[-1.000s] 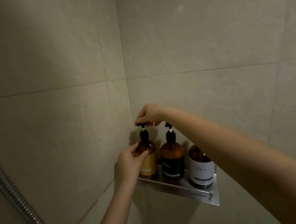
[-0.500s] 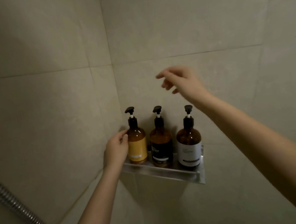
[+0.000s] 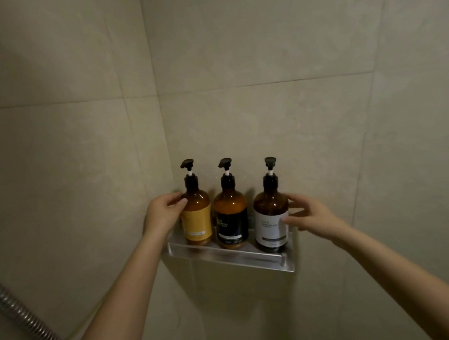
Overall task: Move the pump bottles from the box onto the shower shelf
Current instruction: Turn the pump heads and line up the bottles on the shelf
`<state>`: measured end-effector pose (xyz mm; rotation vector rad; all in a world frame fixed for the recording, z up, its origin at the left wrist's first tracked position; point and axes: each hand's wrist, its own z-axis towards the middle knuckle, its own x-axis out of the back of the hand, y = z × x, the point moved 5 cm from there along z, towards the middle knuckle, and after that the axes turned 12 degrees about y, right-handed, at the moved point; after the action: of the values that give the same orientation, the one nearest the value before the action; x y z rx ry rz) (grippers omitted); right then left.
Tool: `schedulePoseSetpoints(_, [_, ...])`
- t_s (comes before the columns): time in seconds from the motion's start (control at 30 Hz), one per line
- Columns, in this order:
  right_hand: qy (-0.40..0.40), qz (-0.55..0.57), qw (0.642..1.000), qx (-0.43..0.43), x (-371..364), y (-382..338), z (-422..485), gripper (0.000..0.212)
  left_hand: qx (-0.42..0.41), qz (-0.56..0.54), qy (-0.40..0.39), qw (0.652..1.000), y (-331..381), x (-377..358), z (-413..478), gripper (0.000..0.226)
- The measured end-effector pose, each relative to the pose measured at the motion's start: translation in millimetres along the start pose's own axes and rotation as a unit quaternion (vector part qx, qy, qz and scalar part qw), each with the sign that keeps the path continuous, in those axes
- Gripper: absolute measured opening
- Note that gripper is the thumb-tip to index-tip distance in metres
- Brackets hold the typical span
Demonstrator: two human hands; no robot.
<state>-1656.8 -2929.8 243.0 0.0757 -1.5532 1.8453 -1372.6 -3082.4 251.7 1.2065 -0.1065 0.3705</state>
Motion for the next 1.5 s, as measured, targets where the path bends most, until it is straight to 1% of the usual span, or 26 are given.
schedulePoseSetpoints(0.07, [-0.028,0.017,0.999,0.01,-8,-1,0,0.064,0.028,-0.03,-0.014,0.999,0,0,0,0.04])
schedulePoseSetpoints(0.17, [-0.037,0.042,0.998,-0.002,-11,3,0,0.064,0.066,-0.066,-0.036,0.995,1,0,0,0.042])
schedulePoseSetpoints(0.3, [-0.029,0.051,0.998,-0.015,-10,8,1,0.065,0.05,-0.051,-0.04,0.997,9,-6,-2,0.047])
schedulePoseSetpoints(0.4, [0.001,0.039,0.999,-0.008,-12,8,3,0.063,0.042,-0.049,-0.048,0.997,12,-10,-3,0.049])
schedulePoseSetpoints(0.5, [0.037,0.026,0.999,-0.004,-16,6,5,0.066,0.048,-0.054,-0.059,0.996,15,-12,-2,0.048])
schedulePoseSetpoints(0.57, [0.047,0.023,0.999,-0.002,-20,5,5,0.067,0.044,-0.058,-0.066,0.995,17,-14,-4,0.046])
schedulePoseSetpoints(0.77, [0.045,0.024,0.999,0.004,-21,7,9,0.07,0.047,-0.08,-0.065,0.994,19,-15,-10,0.043])
schedulePoseSetpoints(0.97, [0.021,0.016,1.0,0.007,-15,10,16,0.071,0.061,-0.091,-0.073,0.991,20,-11,-14,0.046])
schedulePoseSetpoints(1.23, [0.027,0.002,0.999,0.02,-18,12,14,0.074,0.059,-0.088,-0.05,0.993,24,-10,-16,0.046])
schedulePoseSetpoints(1.5, [0.031,0.0,0.999,0.017,-19,15,13,0.073,0.053,-0.084,-0.055,0.994,28,-14,-18,0.041])
